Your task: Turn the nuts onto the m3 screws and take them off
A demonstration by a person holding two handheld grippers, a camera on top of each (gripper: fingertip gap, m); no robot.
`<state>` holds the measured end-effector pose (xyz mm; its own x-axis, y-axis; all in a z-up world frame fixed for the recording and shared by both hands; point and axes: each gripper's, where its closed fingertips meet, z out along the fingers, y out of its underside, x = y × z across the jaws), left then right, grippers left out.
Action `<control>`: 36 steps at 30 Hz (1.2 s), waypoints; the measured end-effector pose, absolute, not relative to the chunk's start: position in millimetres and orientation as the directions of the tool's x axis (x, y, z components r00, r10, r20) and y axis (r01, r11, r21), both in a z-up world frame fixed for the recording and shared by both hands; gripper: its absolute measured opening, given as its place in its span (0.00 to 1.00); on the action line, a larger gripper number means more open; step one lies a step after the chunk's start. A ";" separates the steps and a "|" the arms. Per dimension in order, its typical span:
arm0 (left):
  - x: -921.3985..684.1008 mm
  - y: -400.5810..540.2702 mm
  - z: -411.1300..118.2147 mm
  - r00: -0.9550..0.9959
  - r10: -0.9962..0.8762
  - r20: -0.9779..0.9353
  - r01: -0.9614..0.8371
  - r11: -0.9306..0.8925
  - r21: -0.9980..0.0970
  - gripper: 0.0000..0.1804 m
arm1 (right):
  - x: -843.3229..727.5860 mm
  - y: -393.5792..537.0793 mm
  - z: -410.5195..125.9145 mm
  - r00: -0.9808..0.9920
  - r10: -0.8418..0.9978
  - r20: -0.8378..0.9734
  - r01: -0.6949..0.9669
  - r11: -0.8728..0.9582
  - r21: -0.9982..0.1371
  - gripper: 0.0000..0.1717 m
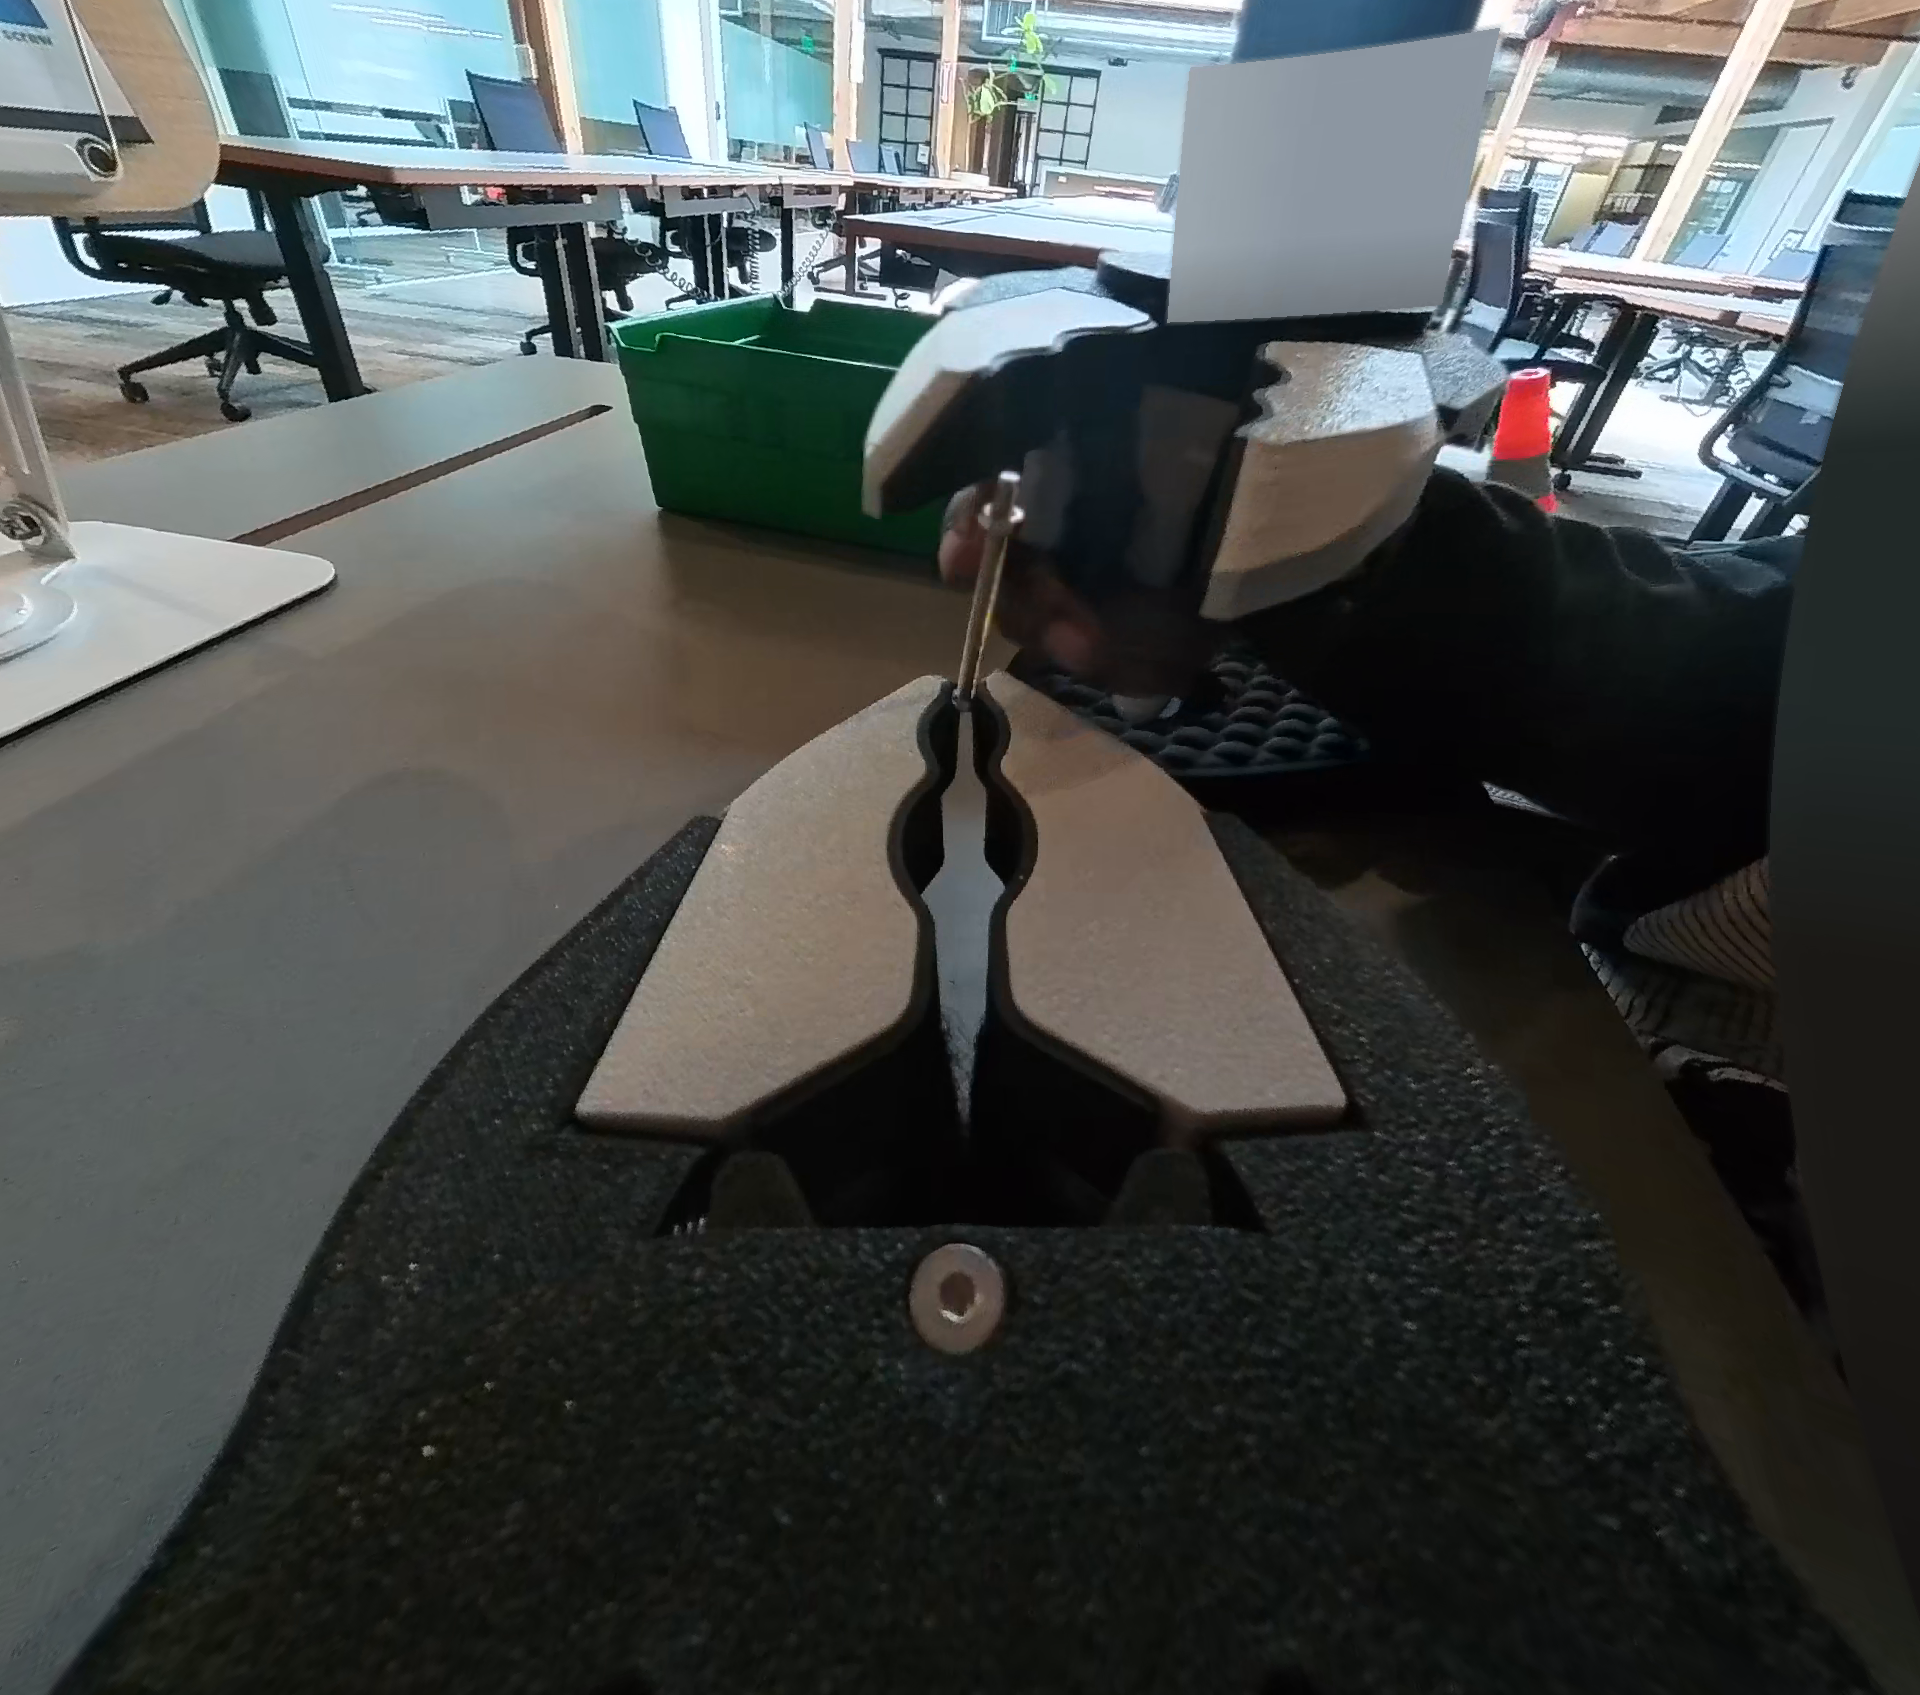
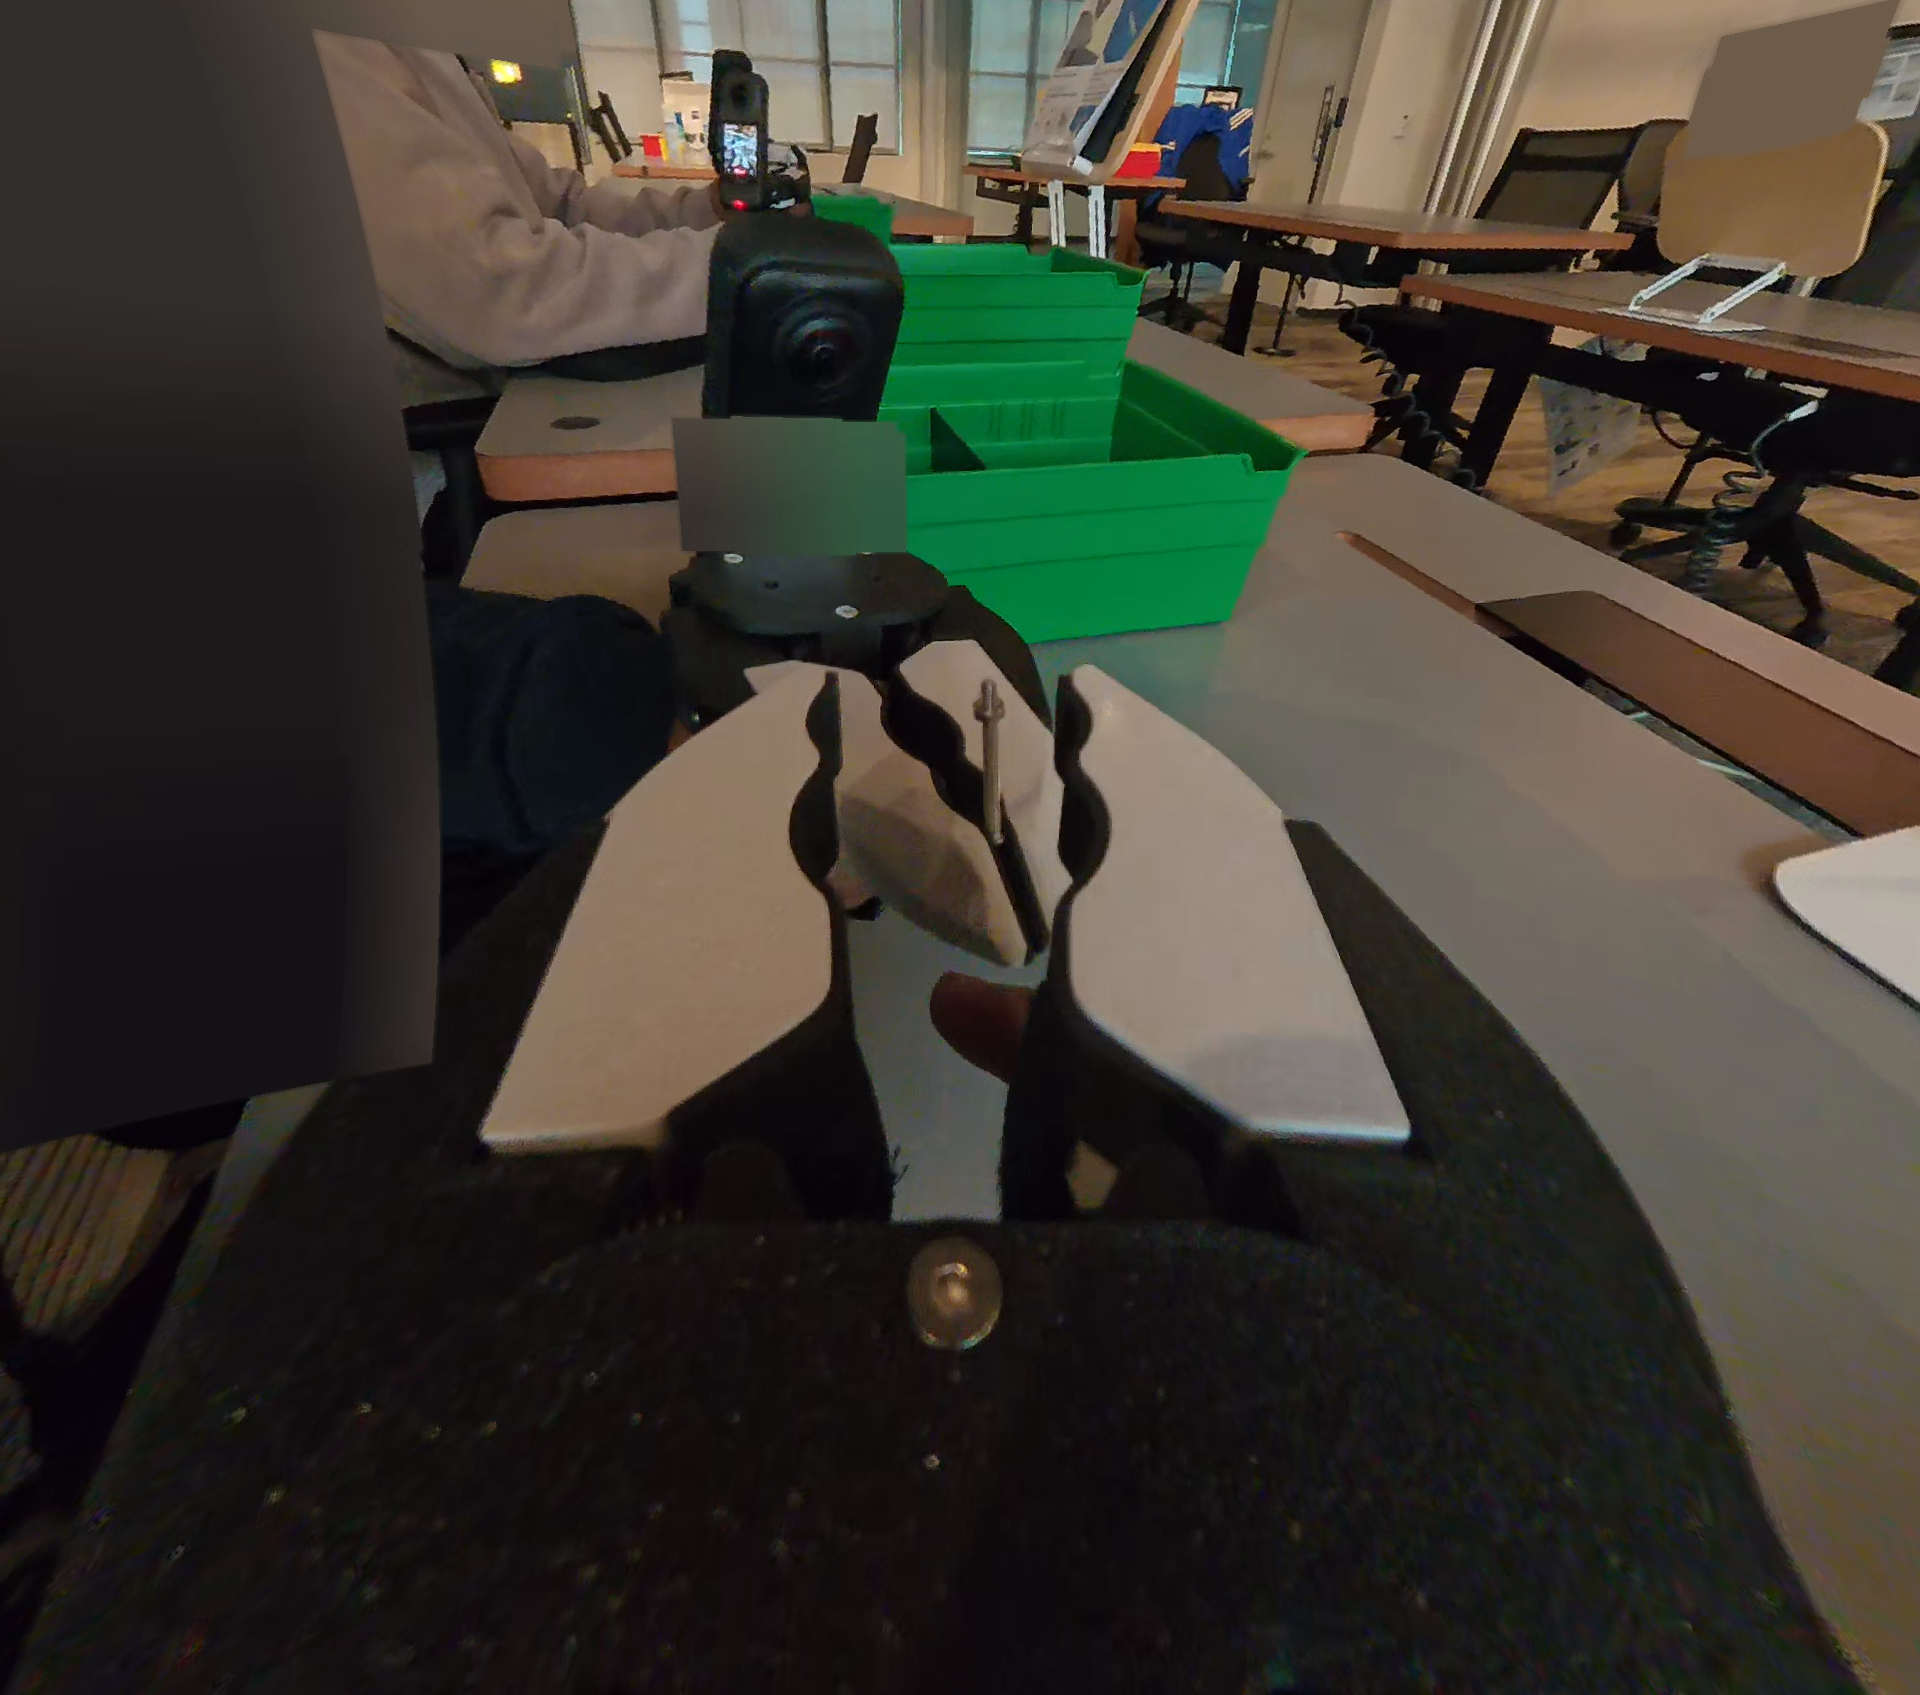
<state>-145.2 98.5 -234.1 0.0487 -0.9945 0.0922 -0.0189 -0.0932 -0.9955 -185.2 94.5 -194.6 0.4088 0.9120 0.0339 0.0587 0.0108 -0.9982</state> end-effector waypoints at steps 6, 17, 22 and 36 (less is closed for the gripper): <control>-144.0 97.6 -236.0 0.044 -0.995 0.091 -0.034 -0.093 -0.995 0.01 | -198.5 92.5 -199.5 0.372 0.926 0.062 0.102 0.025 -0.994 0.22; -145.8 100.5 -234.7 0.052 -0.992 0.114 -0.022 -0.115 -0.993 0.01 | -182.2 85.1 -199.8 0.403 0.915 0.031 0.071 0.003 -0.997 0.22; -145.8 100.7 -234.4 0.051 -0.992 0.116 -0.021 -0.117 -0.993 0.01 | -173.0 81.0 -198.2 0.419 0.908 0.014 0.039 -0.003 -0.999 0.21; -145.7 100.4 -234.8 0.049 -0.992 0.116 -0.024 -0.118 -0.993 0.01 | -196.5 94.2 -201.5 0.400 0.916 0.035 0.089 0.000 -0.996 0.21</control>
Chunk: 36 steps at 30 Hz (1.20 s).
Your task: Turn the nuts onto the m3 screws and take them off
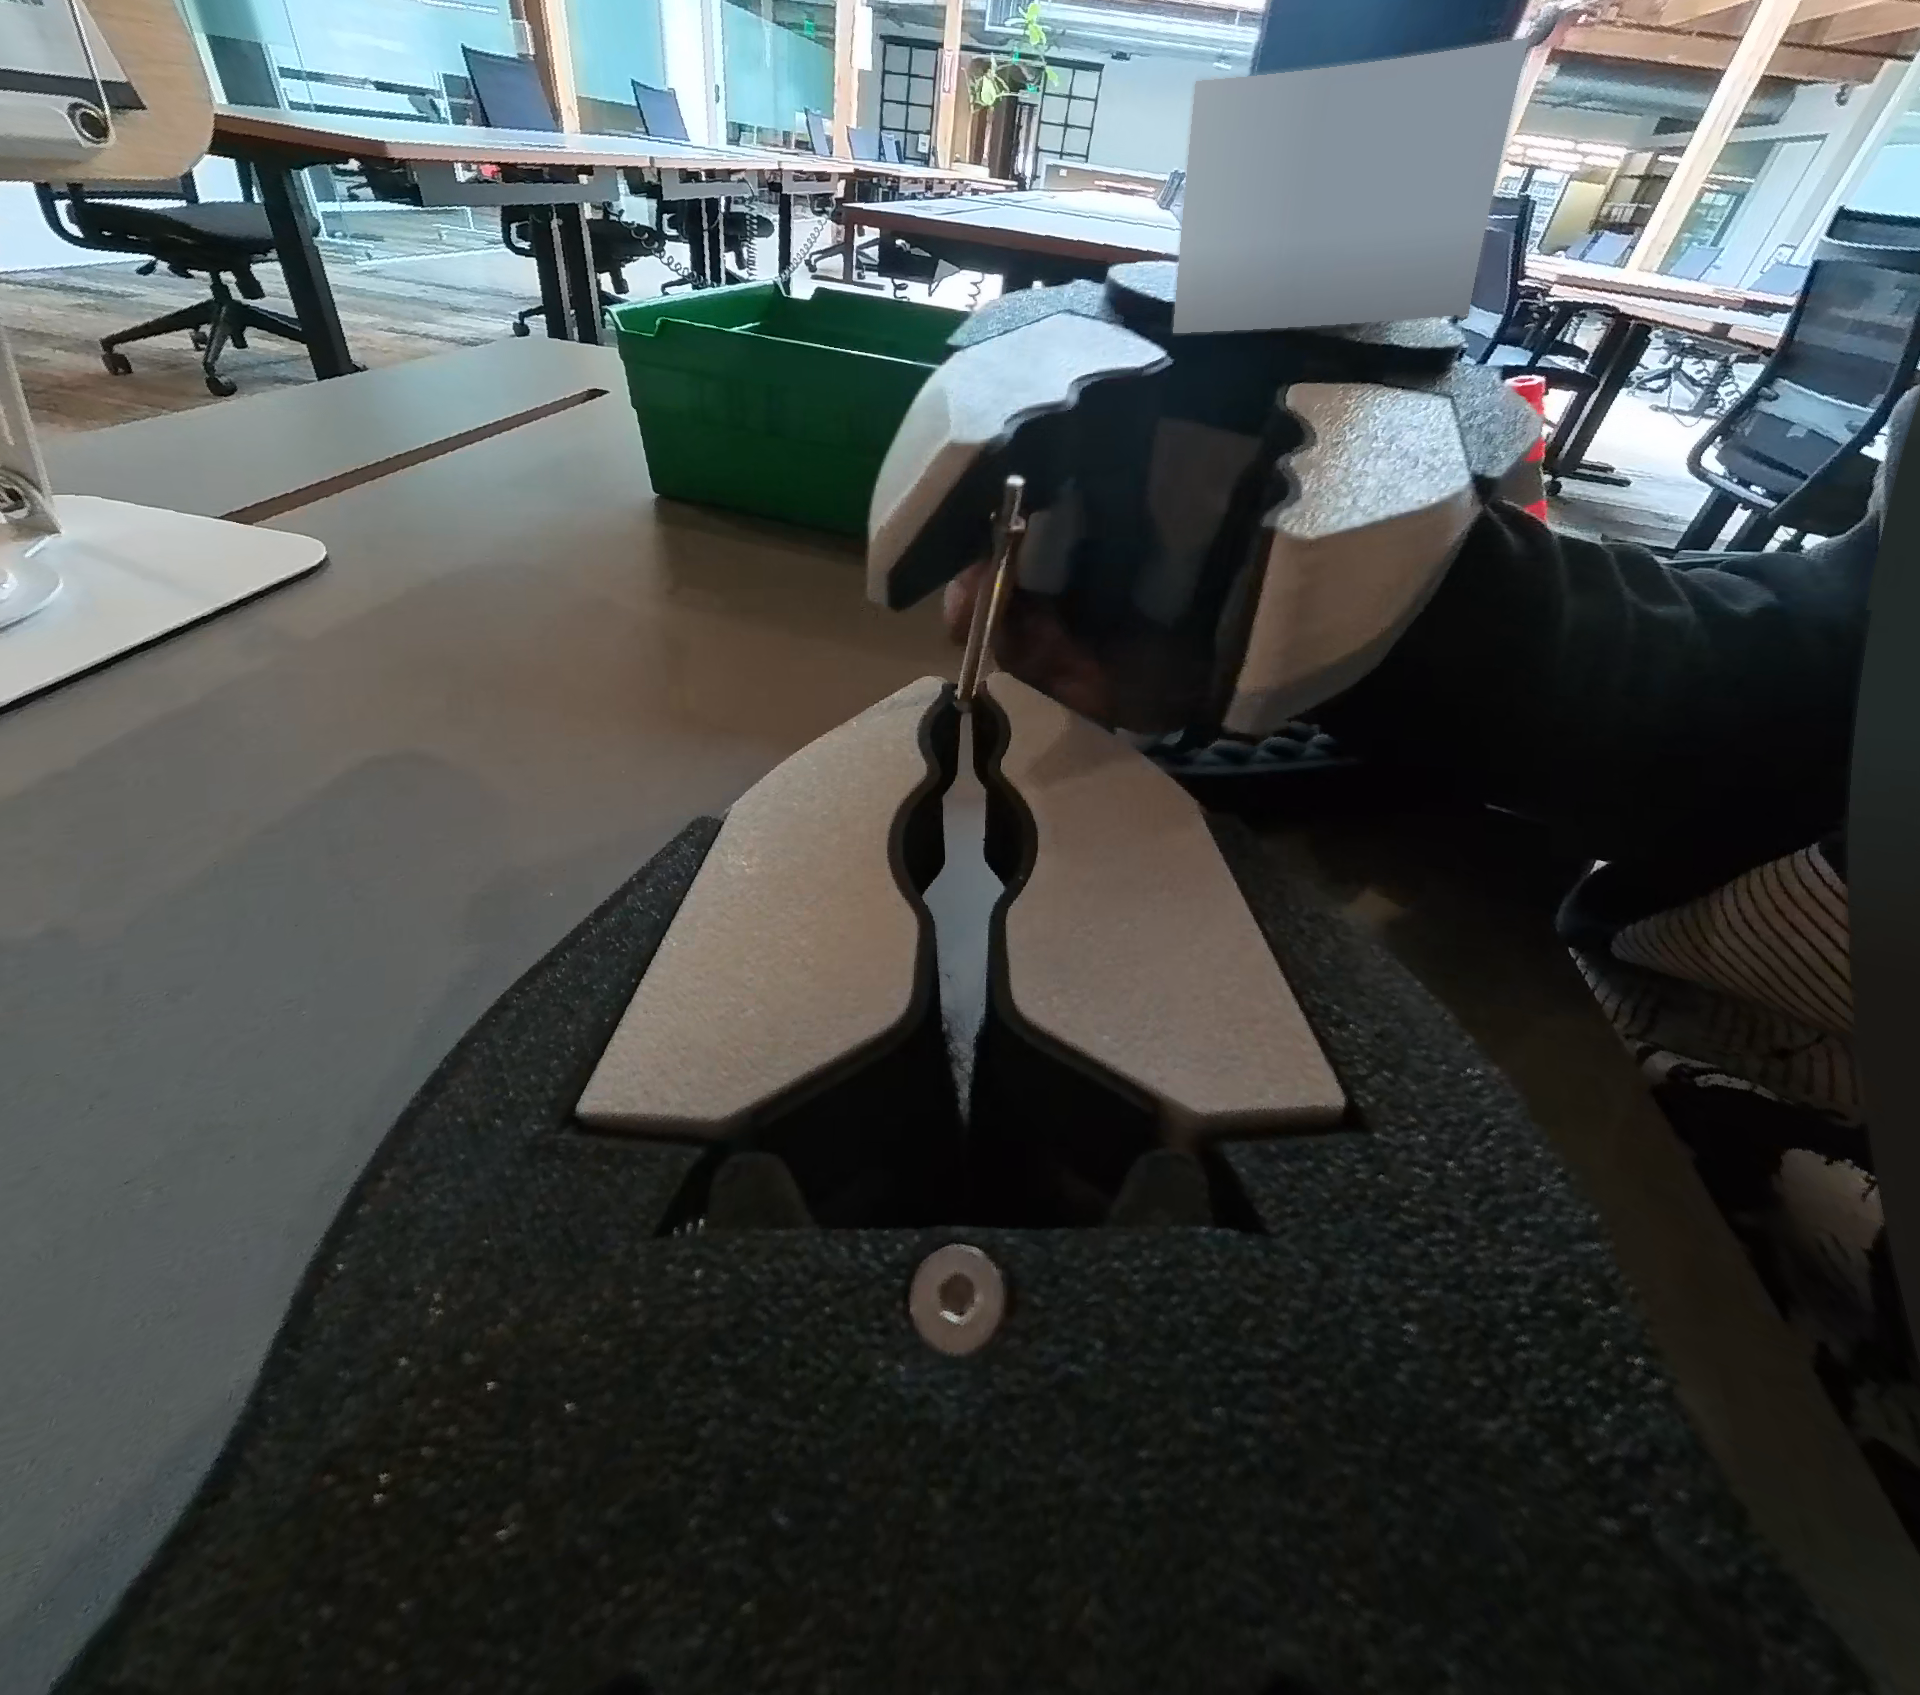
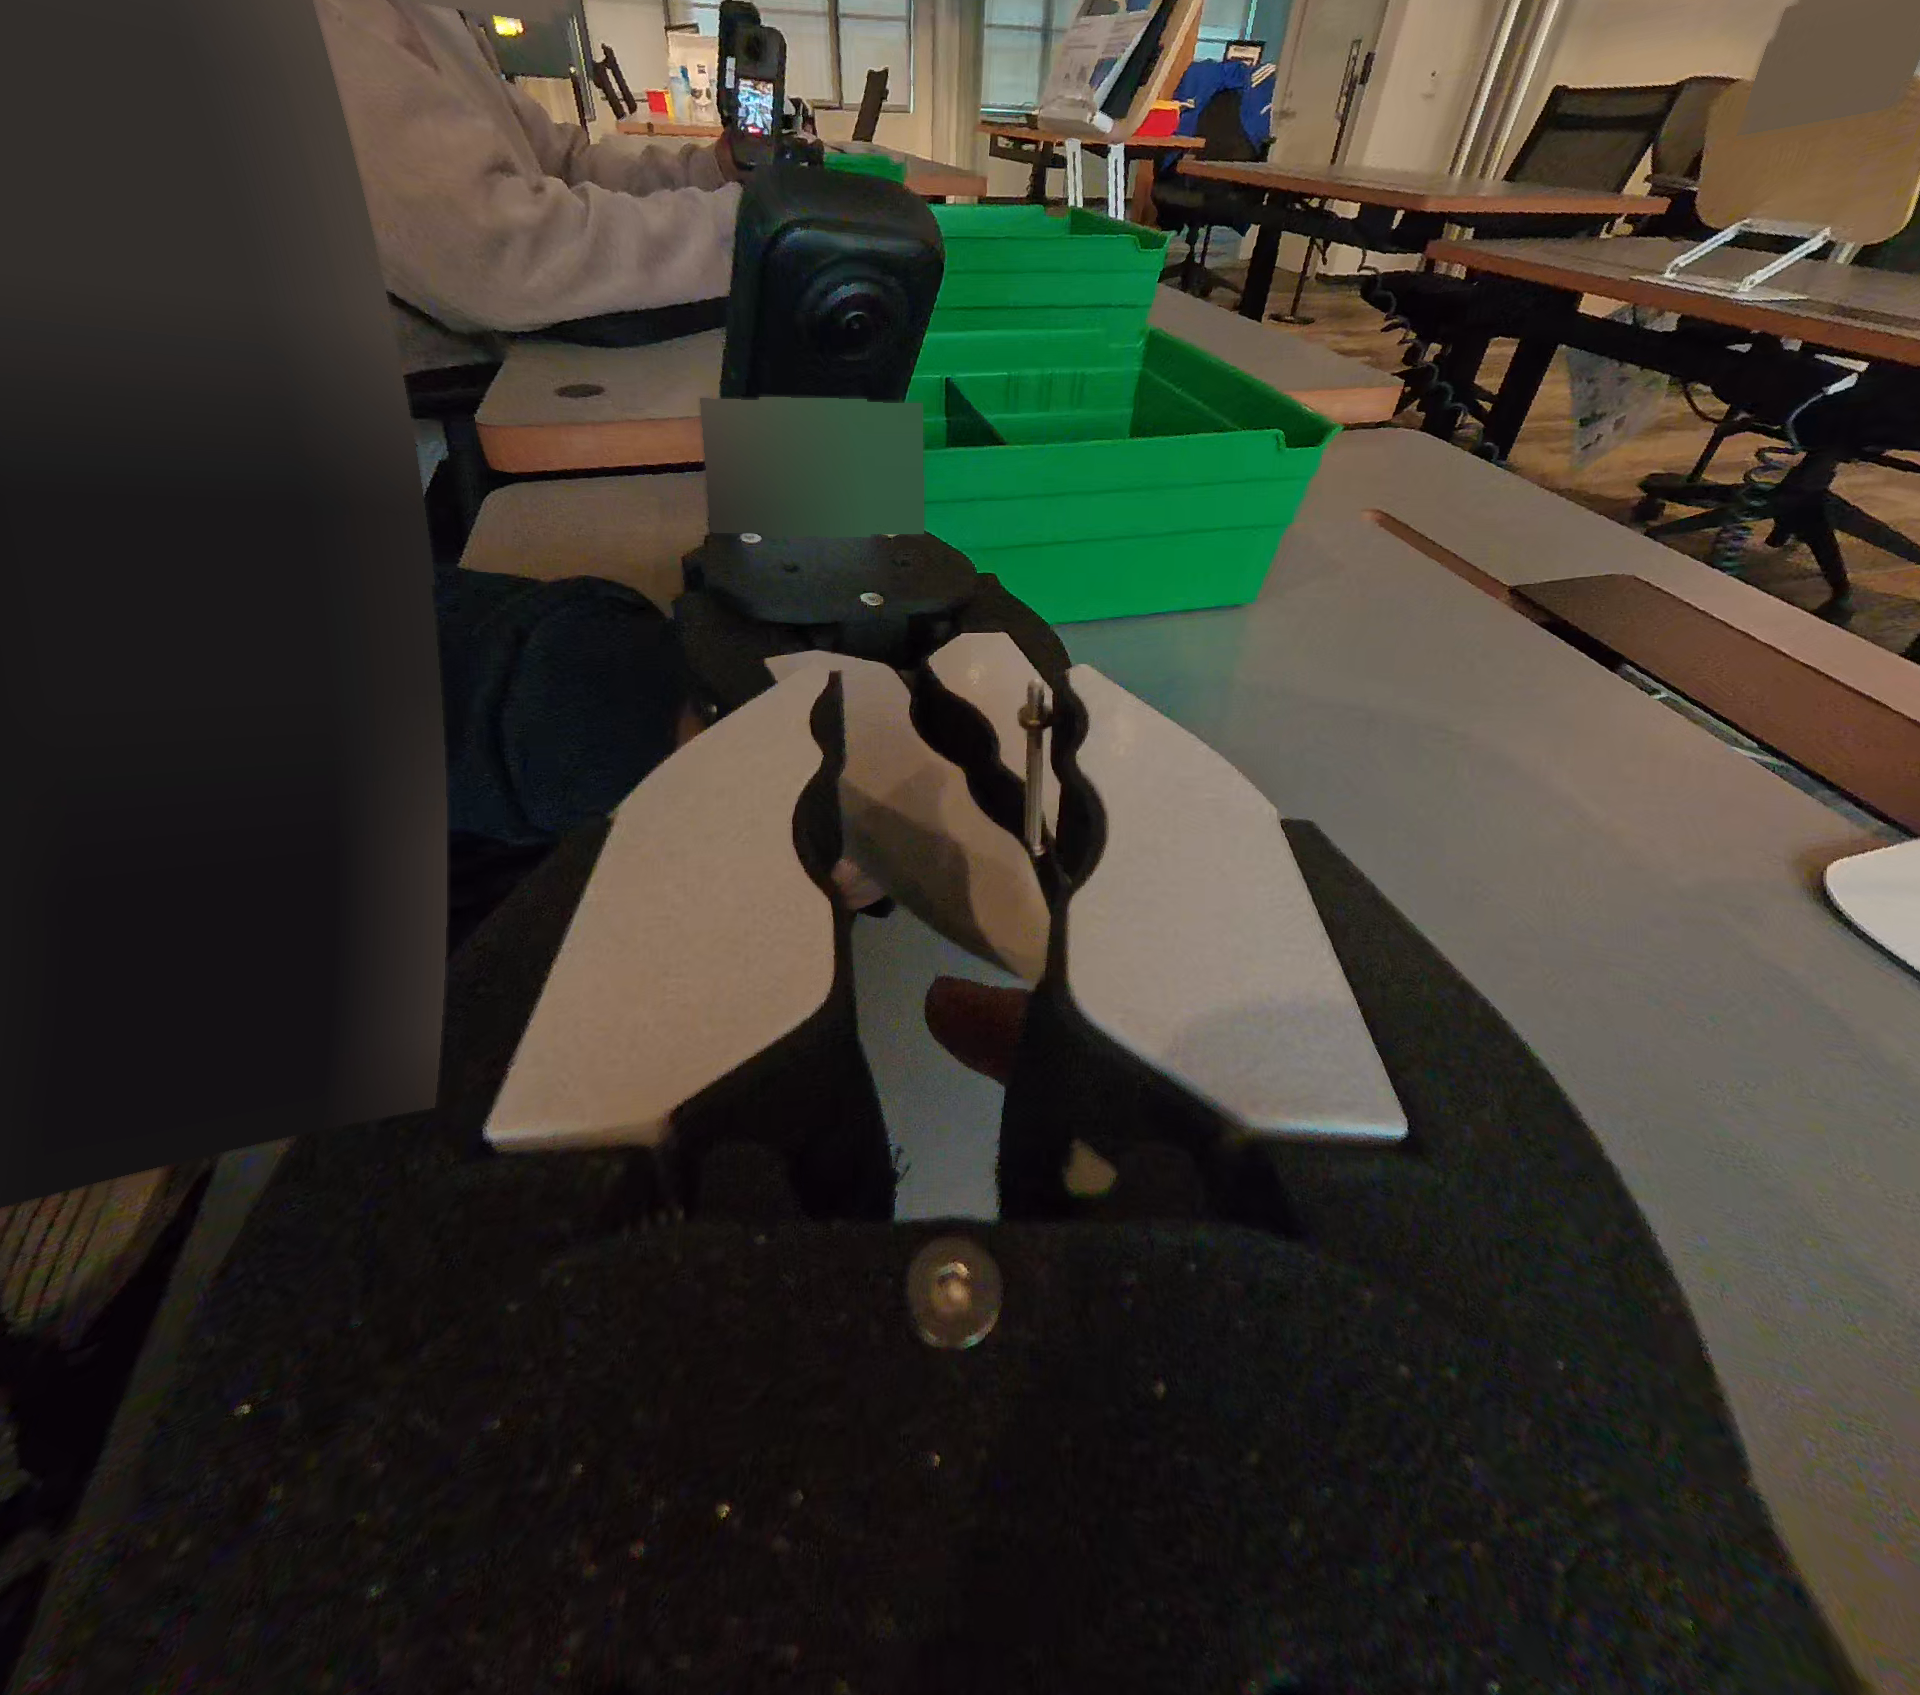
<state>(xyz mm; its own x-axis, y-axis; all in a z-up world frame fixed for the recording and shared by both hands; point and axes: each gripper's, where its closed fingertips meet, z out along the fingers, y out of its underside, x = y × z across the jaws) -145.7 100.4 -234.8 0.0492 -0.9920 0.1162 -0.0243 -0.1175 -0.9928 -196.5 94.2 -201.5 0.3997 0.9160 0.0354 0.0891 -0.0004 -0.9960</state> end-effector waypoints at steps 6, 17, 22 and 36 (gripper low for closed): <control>-146.3 101.6 -234.3 0.055 -0.991 0.121 -0.020 -0.122 -0.992 0.01 | -183.6 86.9 -198.2 0.415 0.910 0.023 0.065 -0.004 -0.998 0.21; -146.1 100.6 -234.5 0.050 -0.992 0.116 -0.022 -0.117 -0.993 0.01 | -189.3 96.0 -198.3 0.418 0.908 0.018 0.053 -0.005 -0.999 0.21; -145.5 100.3 -235.3 0.048 -0.992 0.116 -0.028 -0.117 -0.993 0.01 | -200.7 96.2 -201.2 0.388 0.921 0.025 0.077 -0.005 -0.997 0.21; -146.6 102.9 -234.5 0.062 -0.990 0.125 -0.019 -0.127 -0.992 0.01 | -174.2 80.0 -197.7 0.408 0.913 0.014 0.047 -0.005 -0.999 0.21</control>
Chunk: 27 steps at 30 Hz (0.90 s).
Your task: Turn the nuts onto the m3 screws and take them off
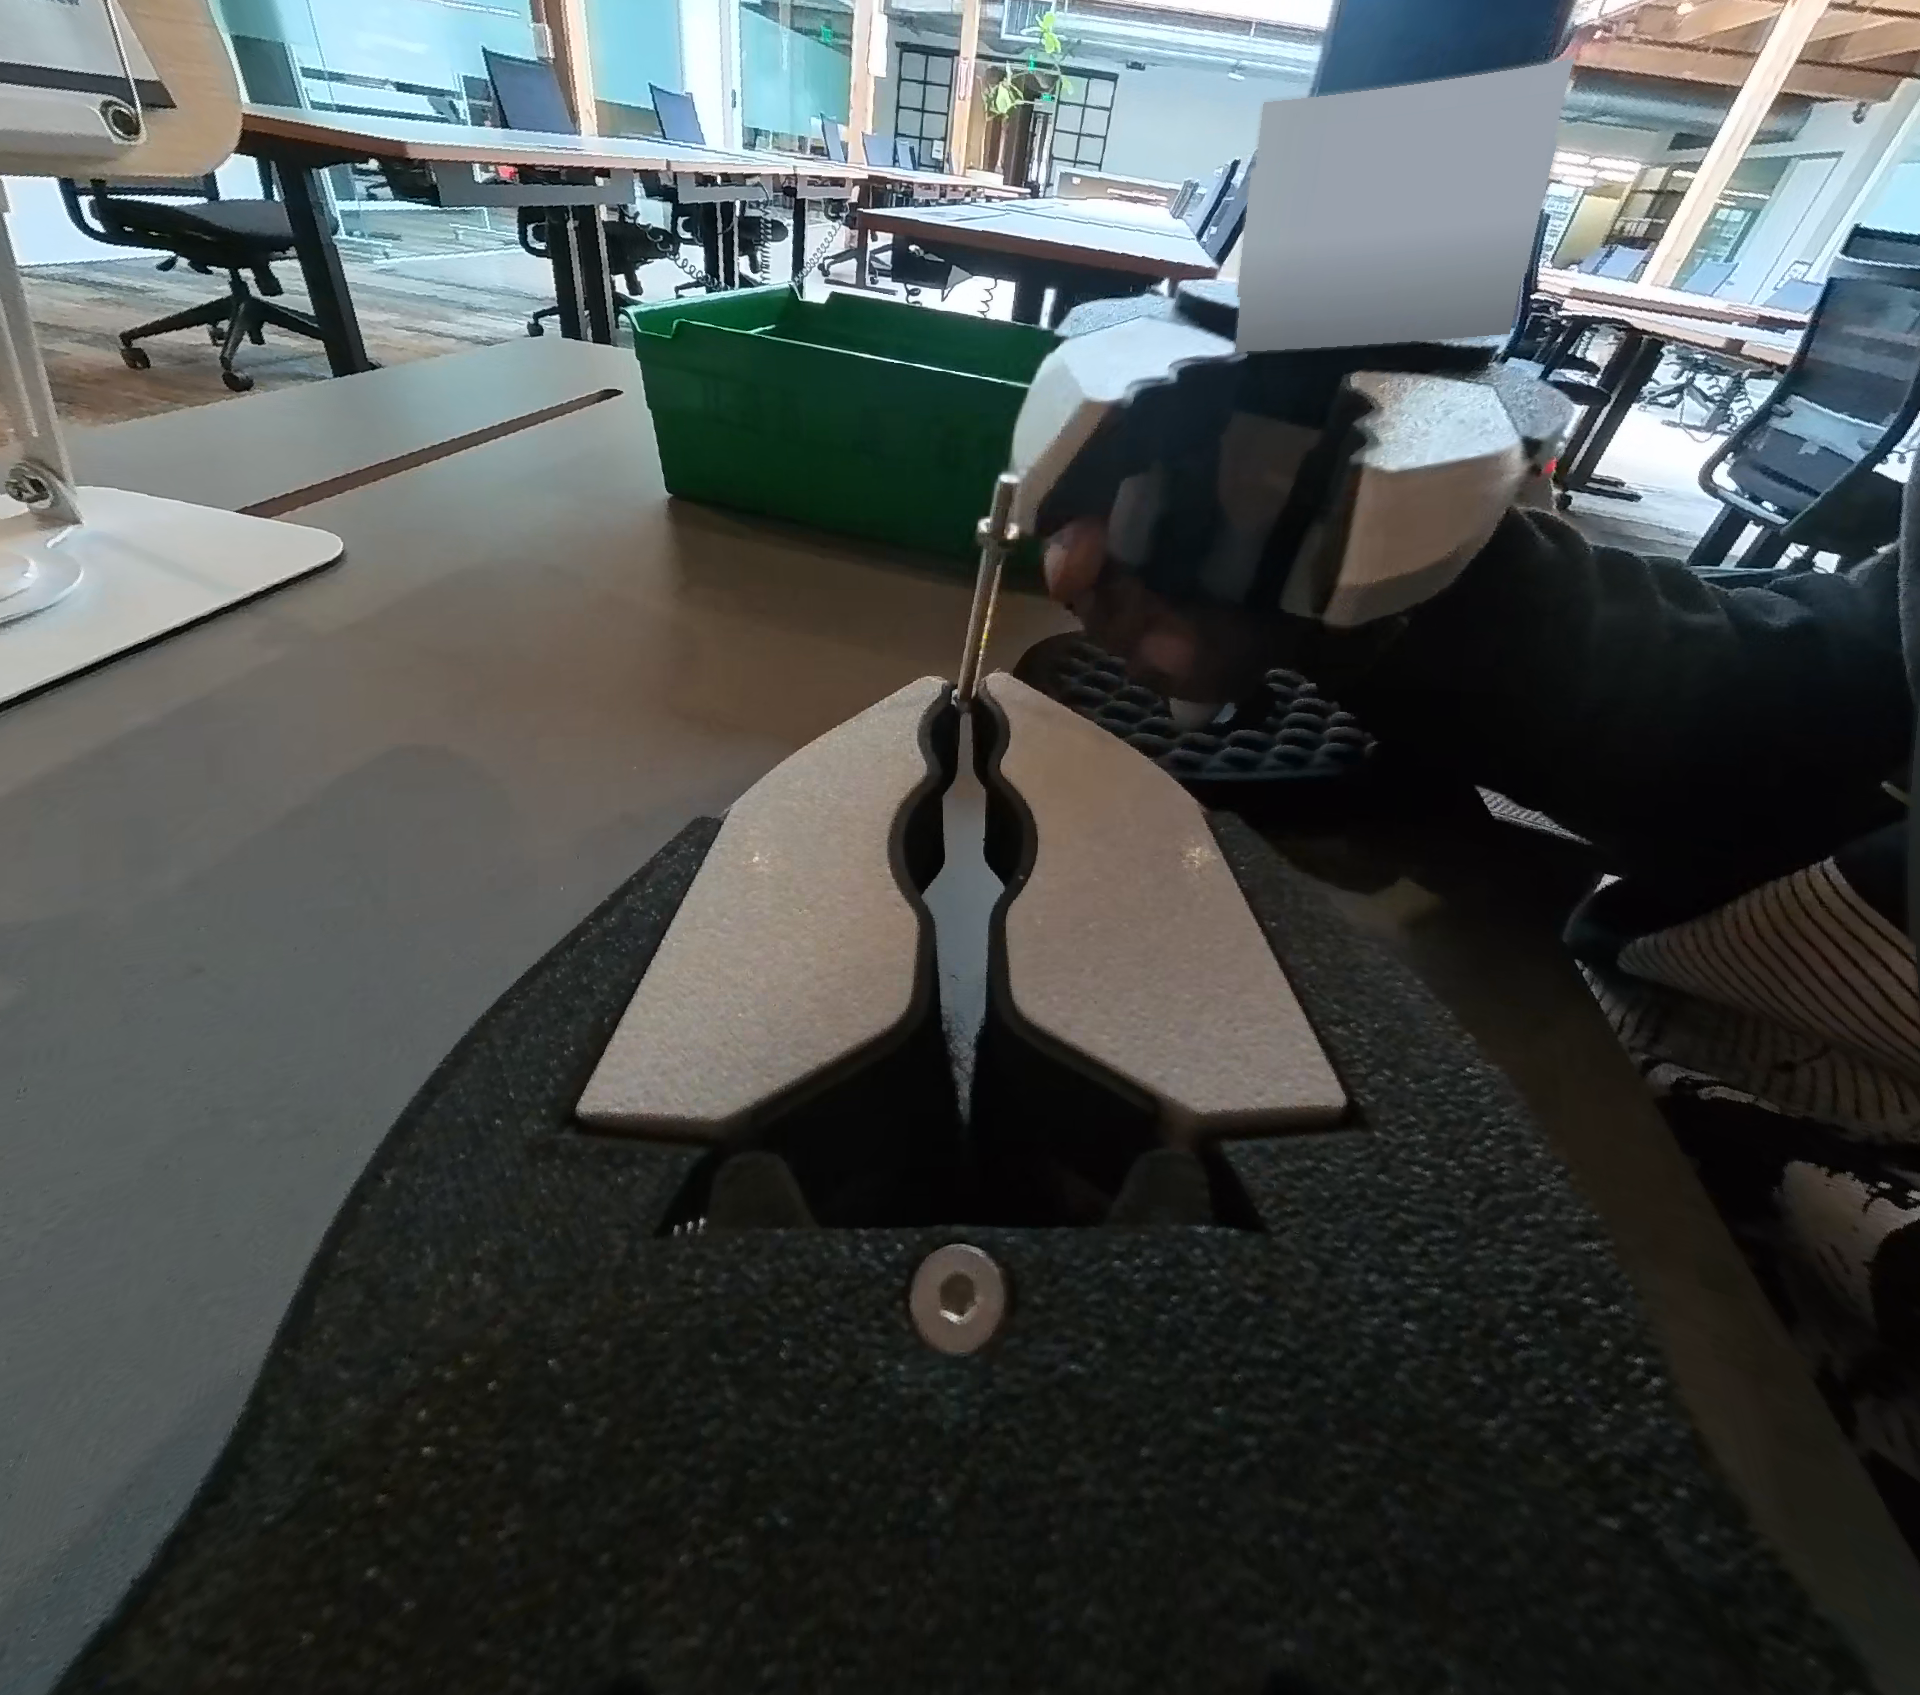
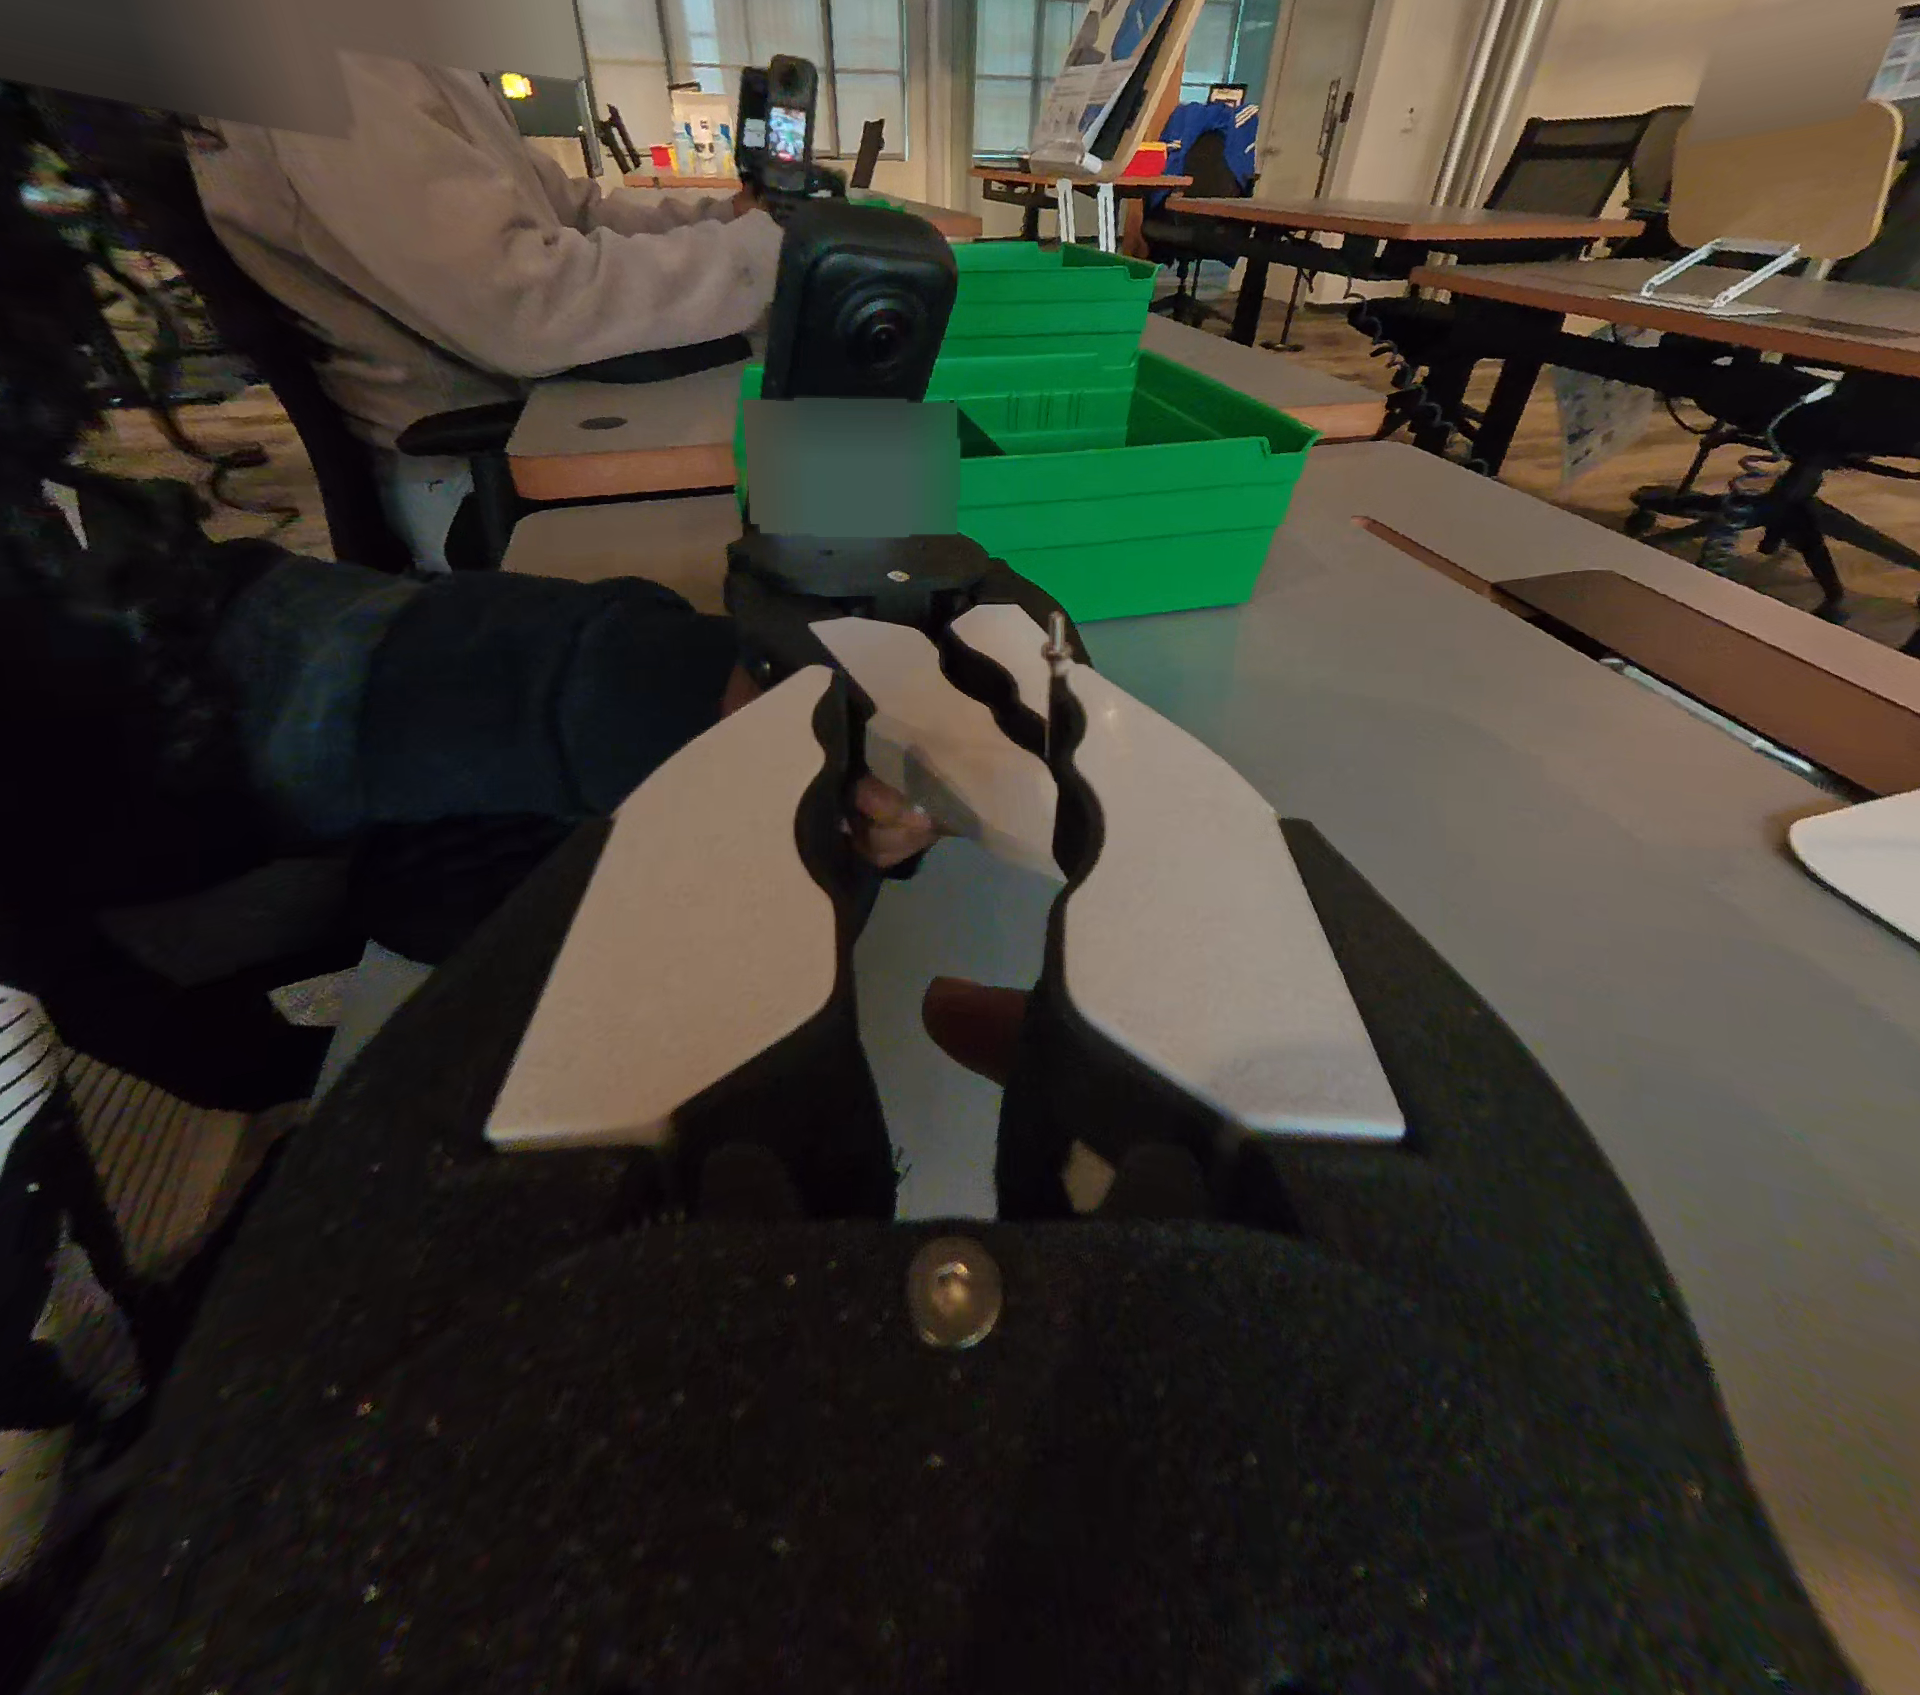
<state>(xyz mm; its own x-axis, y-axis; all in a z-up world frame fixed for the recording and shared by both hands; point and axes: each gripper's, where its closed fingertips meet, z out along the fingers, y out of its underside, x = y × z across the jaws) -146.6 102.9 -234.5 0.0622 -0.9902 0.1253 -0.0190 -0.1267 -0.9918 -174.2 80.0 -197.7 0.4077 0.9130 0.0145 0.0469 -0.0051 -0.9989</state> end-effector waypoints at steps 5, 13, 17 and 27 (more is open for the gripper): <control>-146.0 101.6 -234.9 0.057 -0.991 0.120 -0.024 -0.122 -0.992 0.01 | -172.2 91.9 -198.1 0.443 0.897 -0.001 0.035 -0.018 -0.999 0.21; -146.1 101.4 -235.0 0.055 -0.991 0.120 -0.025 -0.121 -0.992 0.01 | -195.0 94.9 -202.6 0.396 0.917 0.043 0.092 0.007 -0.996 0.21; -146.4 102.0 -234.7 0.057 -0.991 0.123 -0.022 -0.124 -0.992 0.01 | -188.2 92.2 -200.7 0.401 0.915 0.033 0.074 0.003 -0.997 0.21; -146.3 101.5 -235.0 0.056 -0.991 0.121 -0.025 -0.123 -0.992 0.01 | -185.9 95.9 -198.3 0.421 0.907 0.031 0.057 0.007 -0.998 0.20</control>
